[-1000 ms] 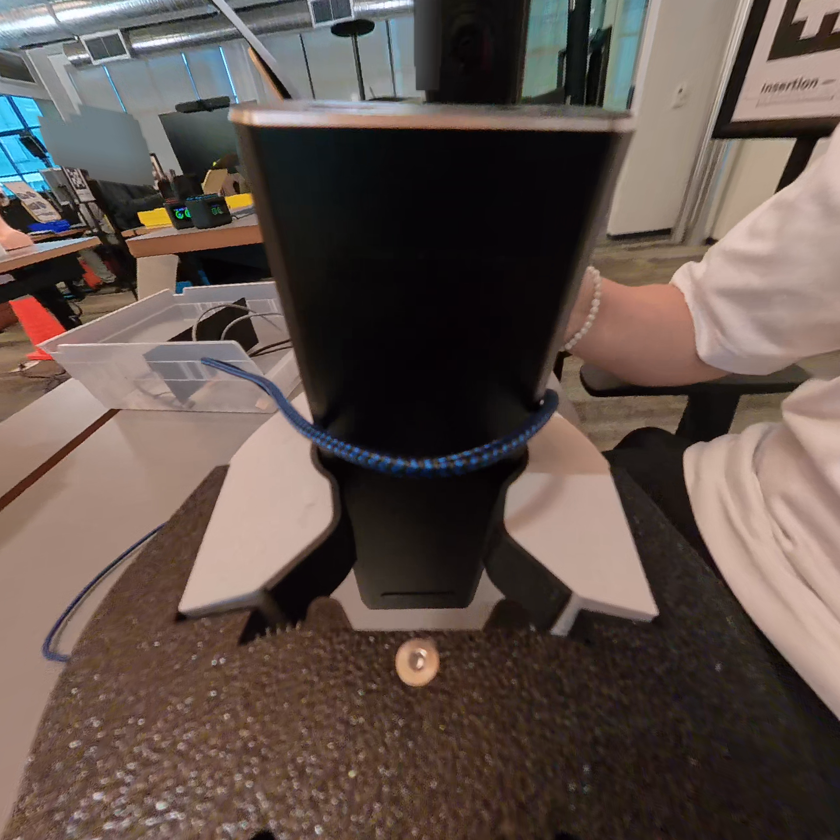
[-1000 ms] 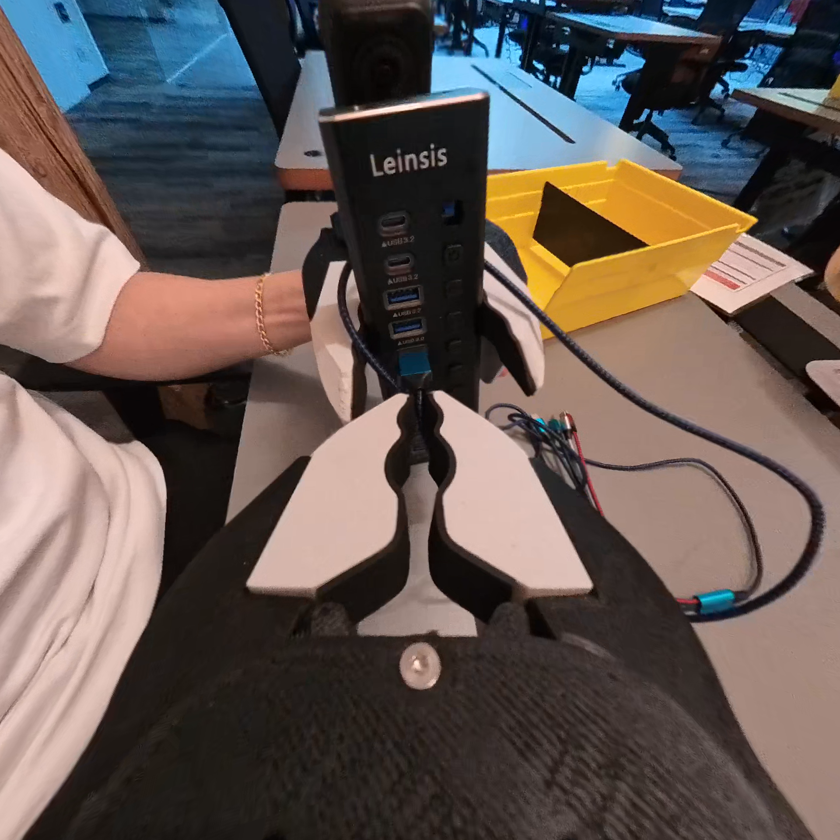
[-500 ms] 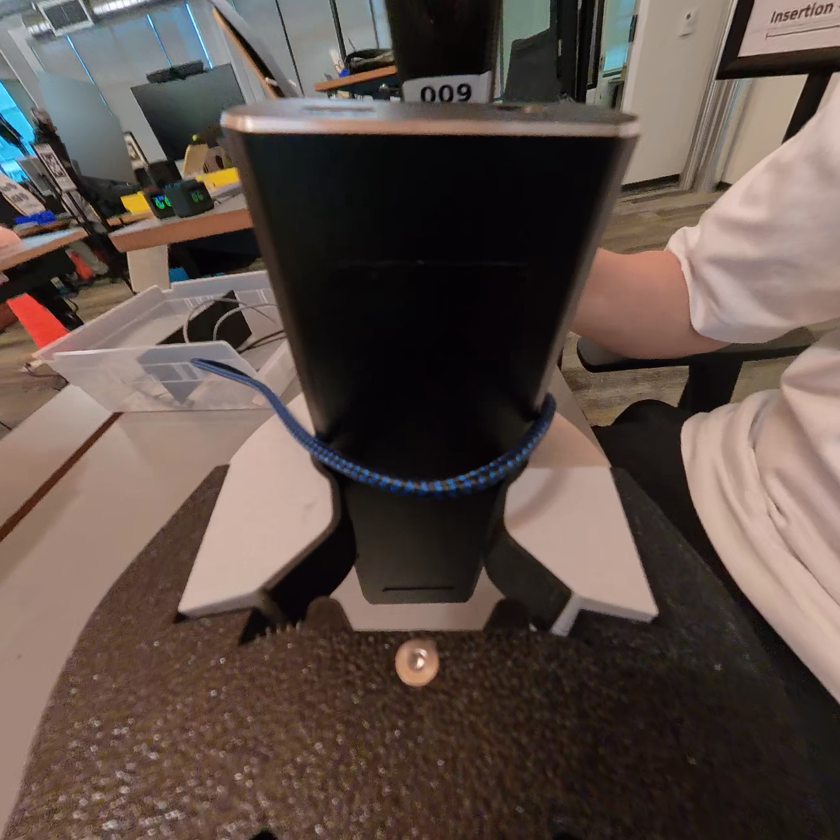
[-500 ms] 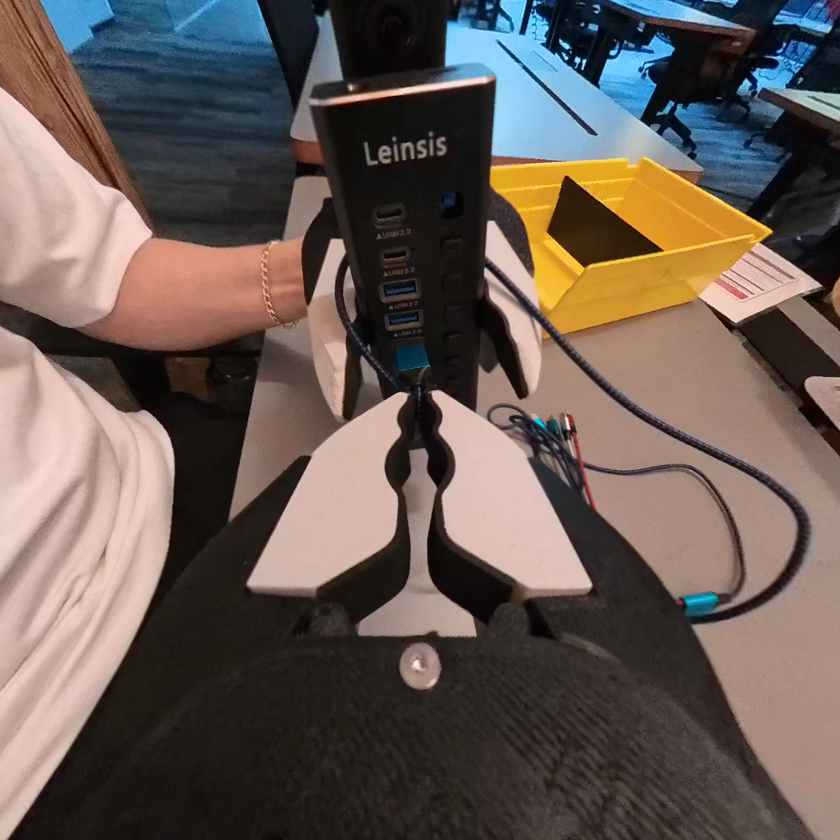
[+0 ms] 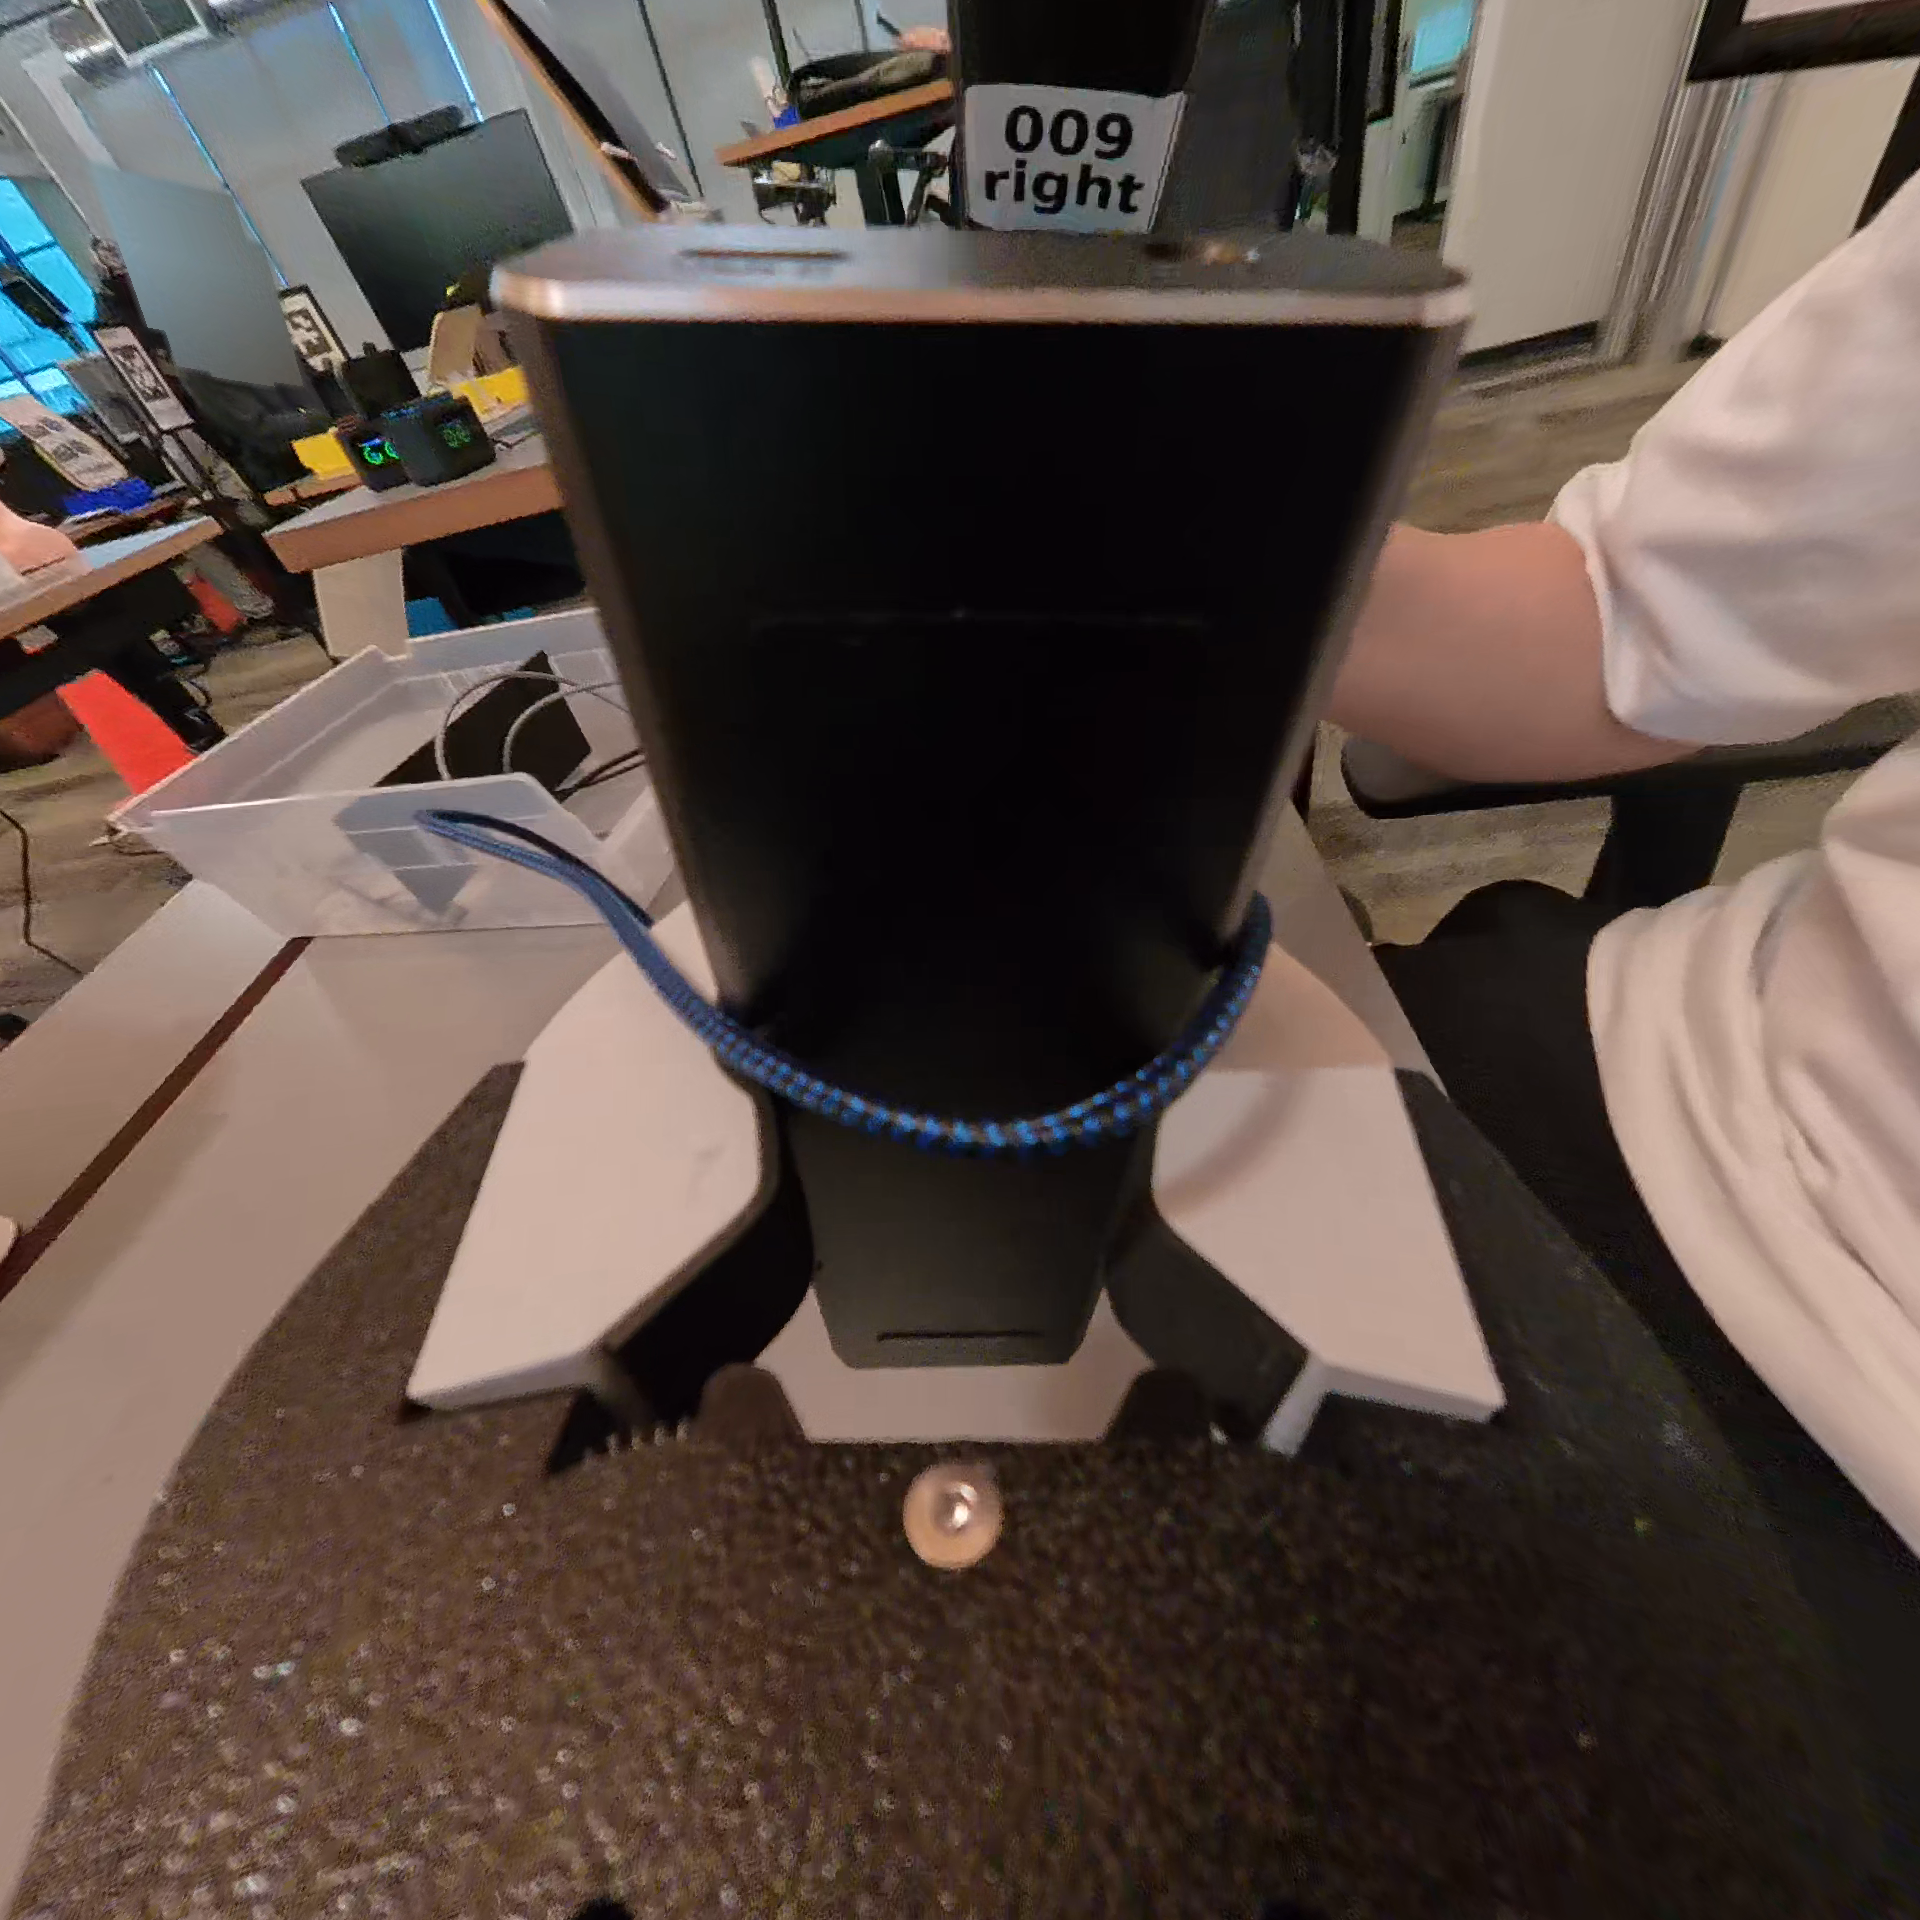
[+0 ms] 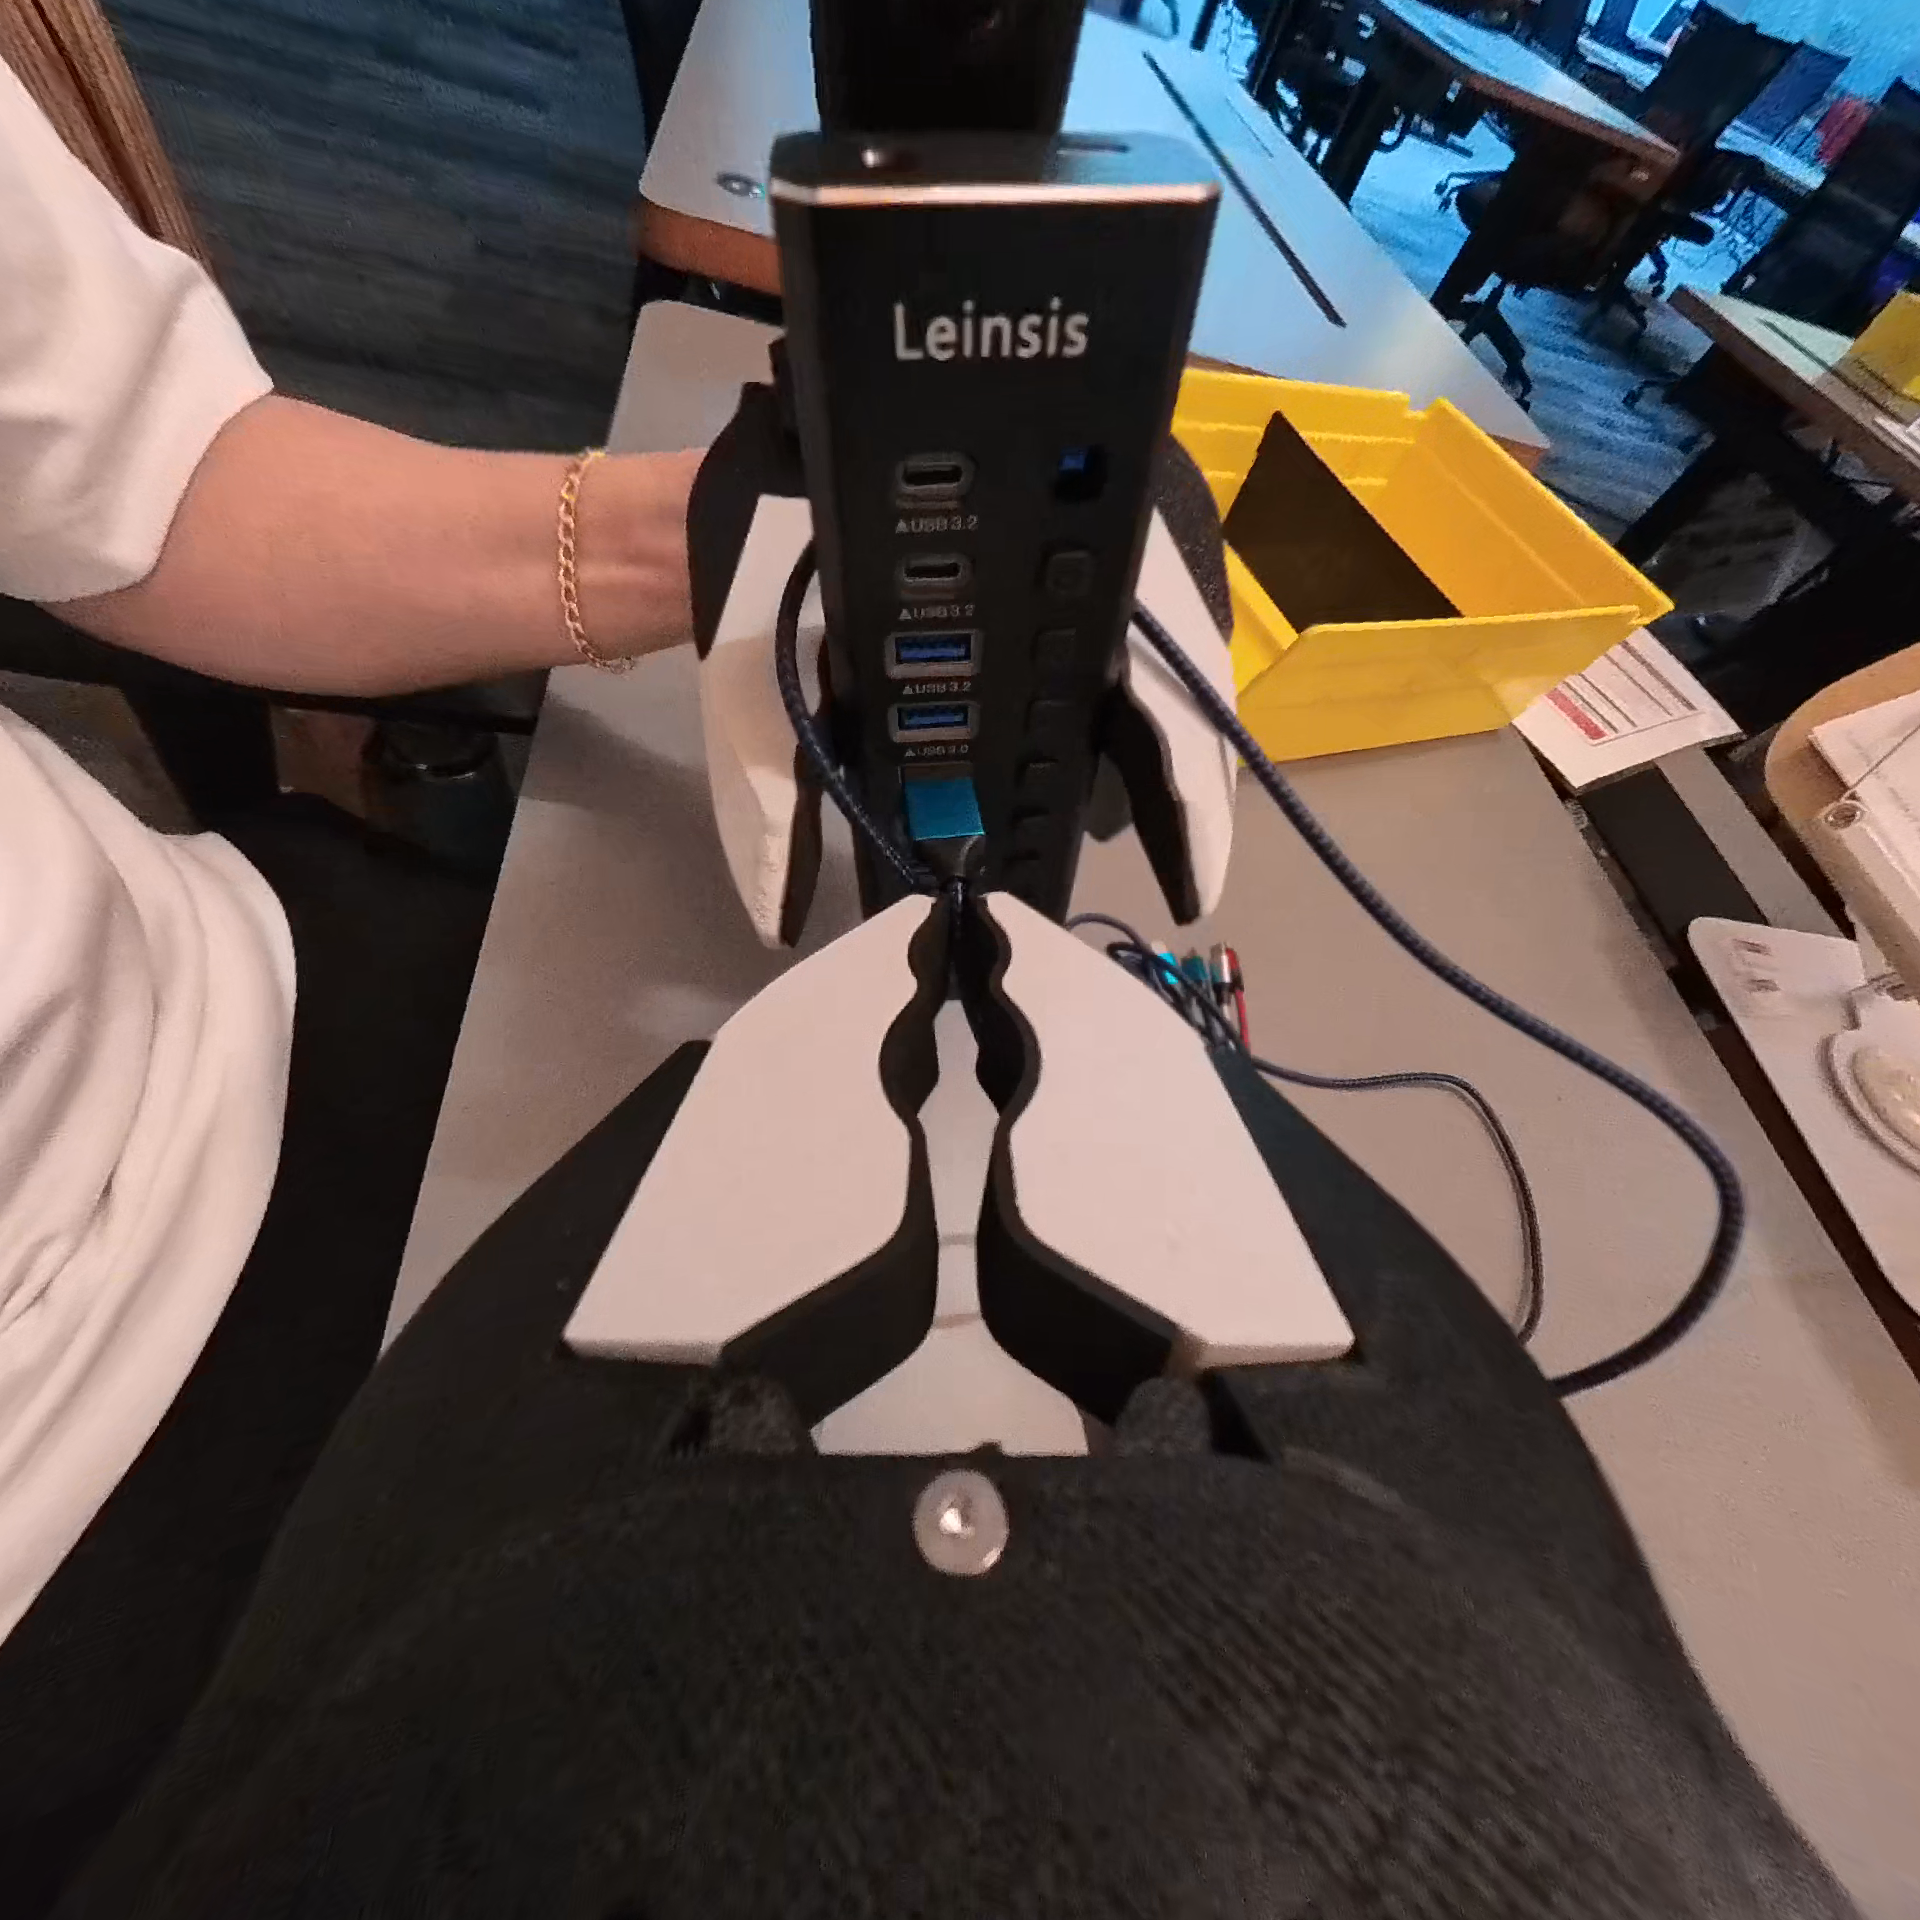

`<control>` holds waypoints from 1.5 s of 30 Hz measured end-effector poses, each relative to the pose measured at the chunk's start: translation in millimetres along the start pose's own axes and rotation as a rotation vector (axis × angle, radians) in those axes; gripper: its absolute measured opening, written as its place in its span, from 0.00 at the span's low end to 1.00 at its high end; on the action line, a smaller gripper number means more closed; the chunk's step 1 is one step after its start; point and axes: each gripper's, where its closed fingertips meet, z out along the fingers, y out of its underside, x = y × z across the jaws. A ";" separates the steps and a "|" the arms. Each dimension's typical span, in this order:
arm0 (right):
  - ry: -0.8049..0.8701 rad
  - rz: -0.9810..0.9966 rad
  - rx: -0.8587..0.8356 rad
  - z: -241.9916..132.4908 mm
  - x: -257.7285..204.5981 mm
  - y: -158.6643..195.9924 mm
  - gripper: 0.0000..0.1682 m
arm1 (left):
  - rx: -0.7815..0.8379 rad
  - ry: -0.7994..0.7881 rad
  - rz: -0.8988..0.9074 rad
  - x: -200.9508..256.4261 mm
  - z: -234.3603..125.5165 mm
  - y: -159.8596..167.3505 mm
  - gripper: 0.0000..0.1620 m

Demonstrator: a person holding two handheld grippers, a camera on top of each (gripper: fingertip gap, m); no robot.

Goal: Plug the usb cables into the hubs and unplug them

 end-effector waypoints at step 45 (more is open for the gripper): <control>0.134 -0.100 0.170 27.9 3.6 -23.5 0.02 | -0.243 -0.061 -0.130 -23.1 -23.9 54.3 0.44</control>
